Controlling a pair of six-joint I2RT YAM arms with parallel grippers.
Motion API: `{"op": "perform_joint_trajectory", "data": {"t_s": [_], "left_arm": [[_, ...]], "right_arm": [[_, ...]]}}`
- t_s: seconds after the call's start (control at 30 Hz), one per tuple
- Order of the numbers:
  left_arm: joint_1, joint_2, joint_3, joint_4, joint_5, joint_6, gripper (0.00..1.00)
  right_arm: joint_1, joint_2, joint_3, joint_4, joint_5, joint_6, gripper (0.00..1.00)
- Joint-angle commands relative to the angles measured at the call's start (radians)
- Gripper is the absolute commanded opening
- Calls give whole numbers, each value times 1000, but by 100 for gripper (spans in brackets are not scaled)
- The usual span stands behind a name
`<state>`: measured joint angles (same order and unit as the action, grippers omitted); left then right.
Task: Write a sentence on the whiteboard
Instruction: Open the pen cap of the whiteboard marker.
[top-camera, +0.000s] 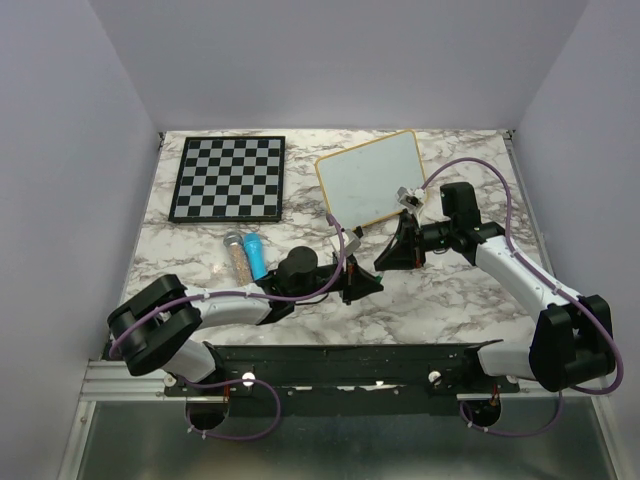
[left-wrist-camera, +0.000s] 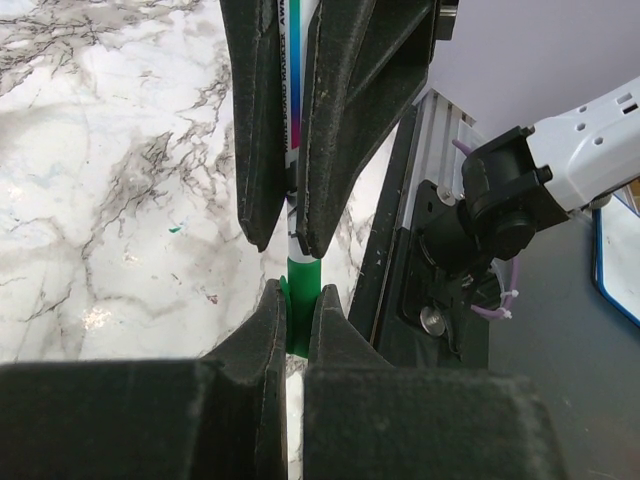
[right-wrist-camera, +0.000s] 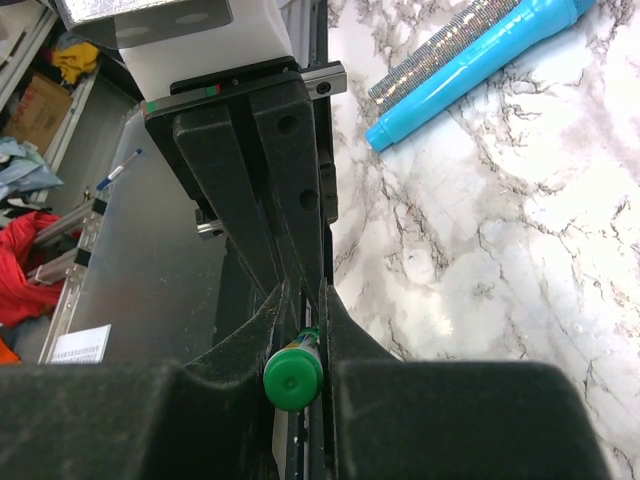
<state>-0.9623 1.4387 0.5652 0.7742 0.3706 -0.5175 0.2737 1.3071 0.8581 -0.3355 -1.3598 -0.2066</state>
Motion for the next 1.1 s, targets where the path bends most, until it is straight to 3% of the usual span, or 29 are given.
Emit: {"op": "perform_joint_trajectory", "data": {"t_s": [0.0,0.13,0.23,0.27,0.37,0.63,1.07], "left_arm": [[2,37,-28,11,-4,25,0],[2,51,-39,23,1,24,0],[2,60,-44,39,4,20,0],[2,63,-42,42,4,19,0],[2,71,-42,45,10,19,0],[2,88,-51,69,14,8,0],[4,78,-71,109,10,-10,0]], "right_arm": [[10,-9,27,-4,-85,50,1],[10,-2,28,-5,-90,55,1],[10,-2,30,-5,-94,56,21],[10,-2,32,-5,-90,59,37],[2,3,41,-5,-82,65,44],[-18,3,38,-2,-79,72,44],[-18,11,38,-2,-75,75,34]]}}
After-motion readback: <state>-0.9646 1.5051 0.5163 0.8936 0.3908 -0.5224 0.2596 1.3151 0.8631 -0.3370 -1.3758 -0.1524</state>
